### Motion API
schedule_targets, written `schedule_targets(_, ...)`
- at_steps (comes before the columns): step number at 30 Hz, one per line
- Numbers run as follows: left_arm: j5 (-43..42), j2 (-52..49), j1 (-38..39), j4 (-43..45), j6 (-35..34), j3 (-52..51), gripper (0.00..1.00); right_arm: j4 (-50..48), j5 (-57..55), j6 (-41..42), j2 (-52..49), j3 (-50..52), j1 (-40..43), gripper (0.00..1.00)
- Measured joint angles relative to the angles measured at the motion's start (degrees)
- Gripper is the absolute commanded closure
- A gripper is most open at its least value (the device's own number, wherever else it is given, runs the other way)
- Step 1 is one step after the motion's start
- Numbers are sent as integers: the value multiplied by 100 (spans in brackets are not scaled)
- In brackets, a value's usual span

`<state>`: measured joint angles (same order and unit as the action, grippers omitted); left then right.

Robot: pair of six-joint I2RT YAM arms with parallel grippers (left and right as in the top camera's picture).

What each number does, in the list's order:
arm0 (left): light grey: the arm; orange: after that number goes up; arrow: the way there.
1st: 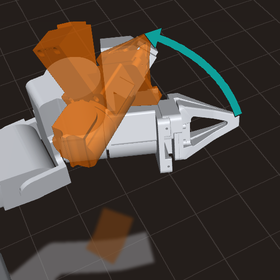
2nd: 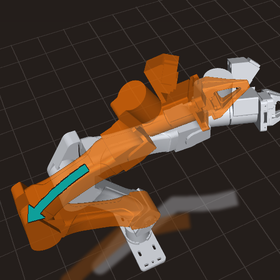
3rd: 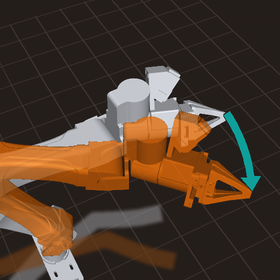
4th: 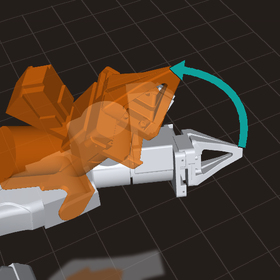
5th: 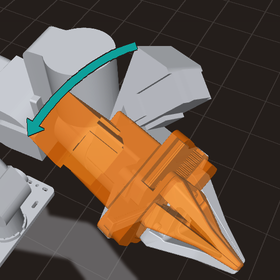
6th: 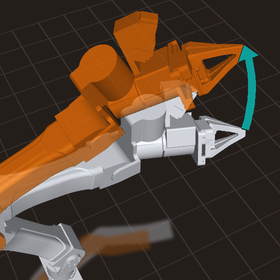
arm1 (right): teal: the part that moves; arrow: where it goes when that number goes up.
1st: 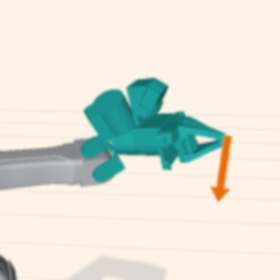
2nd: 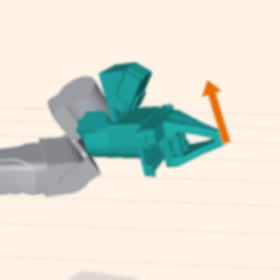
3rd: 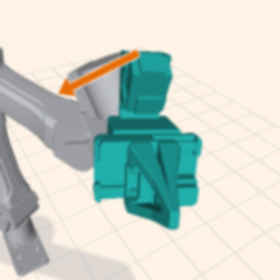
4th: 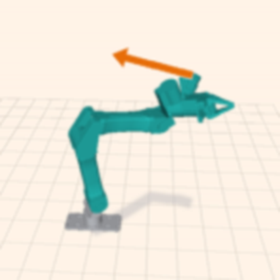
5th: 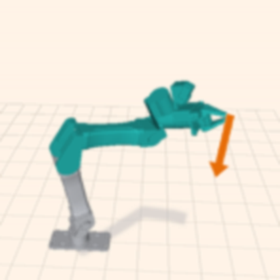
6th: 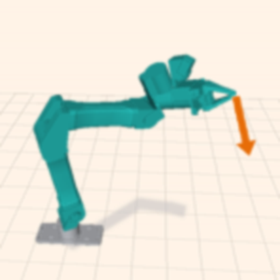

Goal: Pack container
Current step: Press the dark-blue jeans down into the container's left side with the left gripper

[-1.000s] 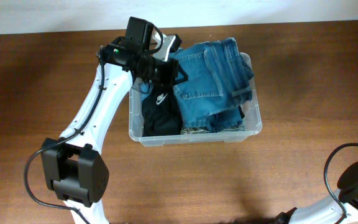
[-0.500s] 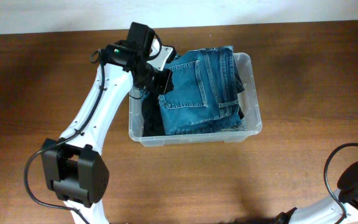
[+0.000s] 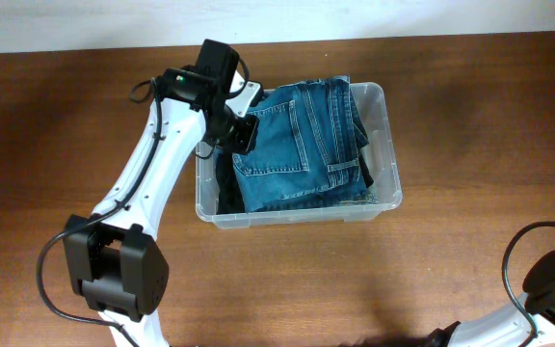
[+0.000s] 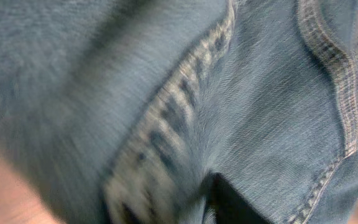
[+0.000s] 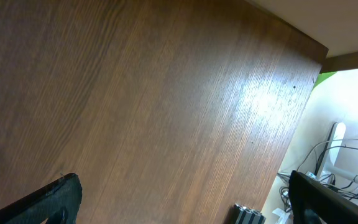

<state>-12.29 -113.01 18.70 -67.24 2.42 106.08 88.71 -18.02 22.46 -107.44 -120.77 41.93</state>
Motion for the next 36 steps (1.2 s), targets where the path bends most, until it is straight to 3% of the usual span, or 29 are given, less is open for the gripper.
schedule_targets(7, 227, 13, -20, -107, 4, 0, 49, 0, 0, 2, 0, 0, 0, 1)
schedule_targets(12, 636, 76, -20, -269, -22, 0, 64, 0, 0, 0, 0, 0, 0, 1)
schedule_targets(14, 944, 177, -20, -269, -122, 0, 75, -2, 0, -2, 0, 0, 0, 1)
schedule_targets(16, 1158, 289, -20, -267, -227, 0, 99, -2, 0, 0, 0, 0, 0, 1)
schedule_targets(36, 979, 297, 793, 240, -1067, -310, 99, 0, 0, 0, 0, 0, 0, 1)
